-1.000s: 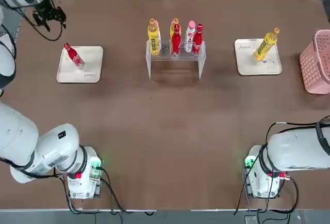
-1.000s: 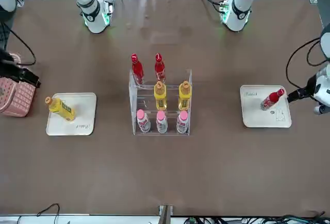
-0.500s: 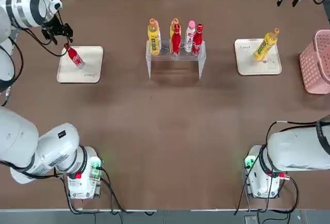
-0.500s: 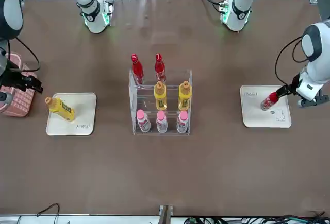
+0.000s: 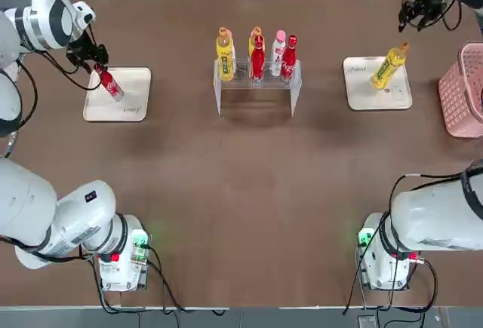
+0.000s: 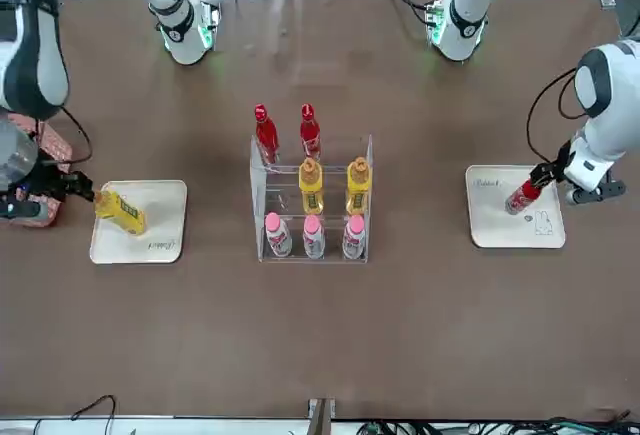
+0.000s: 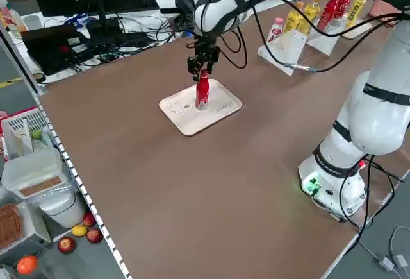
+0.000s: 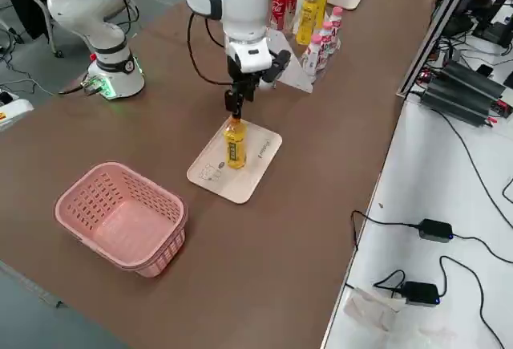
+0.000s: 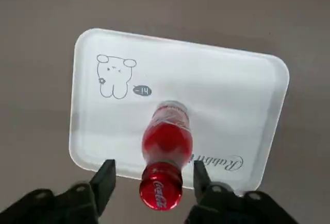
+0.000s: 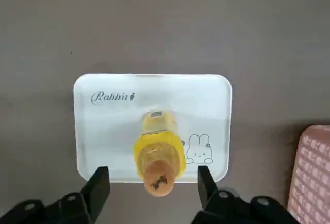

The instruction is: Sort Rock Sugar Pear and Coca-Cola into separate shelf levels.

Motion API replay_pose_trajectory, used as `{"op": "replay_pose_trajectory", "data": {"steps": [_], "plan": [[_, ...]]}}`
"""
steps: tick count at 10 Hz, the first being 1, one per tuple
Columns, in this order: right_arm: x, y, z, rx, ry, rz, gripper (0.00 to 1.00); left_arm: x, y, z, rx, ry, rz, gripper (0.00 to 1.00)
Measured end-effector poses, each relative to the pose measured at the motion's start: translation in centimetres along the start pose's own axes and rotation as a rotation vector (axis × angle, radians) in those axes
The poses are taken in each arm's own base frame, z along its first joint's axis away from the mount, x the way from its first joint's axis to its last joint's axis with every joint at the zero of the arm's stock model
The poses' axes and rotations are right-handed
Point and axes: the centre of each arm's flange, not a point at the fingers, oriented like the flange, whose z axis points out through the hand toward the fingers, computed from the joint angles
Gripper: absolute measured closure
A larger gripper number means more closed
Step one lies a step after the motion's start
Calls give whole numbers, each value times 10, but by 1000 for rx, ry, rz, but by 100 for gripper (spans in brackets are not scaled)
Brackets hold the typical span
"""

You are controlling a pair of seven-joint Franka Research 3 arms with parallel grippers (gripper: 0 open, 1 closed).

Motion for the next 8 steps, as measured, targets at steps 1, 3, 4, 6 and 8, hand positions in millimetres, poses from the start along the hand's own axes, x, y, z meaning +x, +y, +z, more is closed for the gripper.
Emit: {"op": "replay_pose_trajectory", "data": {"steps": [1,3,4,6,8], "plan": [[-4,1,10,22,-8,-1,22,-1,0,1,0,-2,1,48],[-8,1,17,42,-18,-26,22,0,1,2,-1,-1,3,66],[-9,3,18,45,-18,-46,22,0,0,1,-1,2,3,68],[-11,6,21,53,-22,-81,22,2,0,-5,2,11,2,67],[-13,9,26,58,-24,-80,23,13,7,-57,19,-8,-9,67]]}}
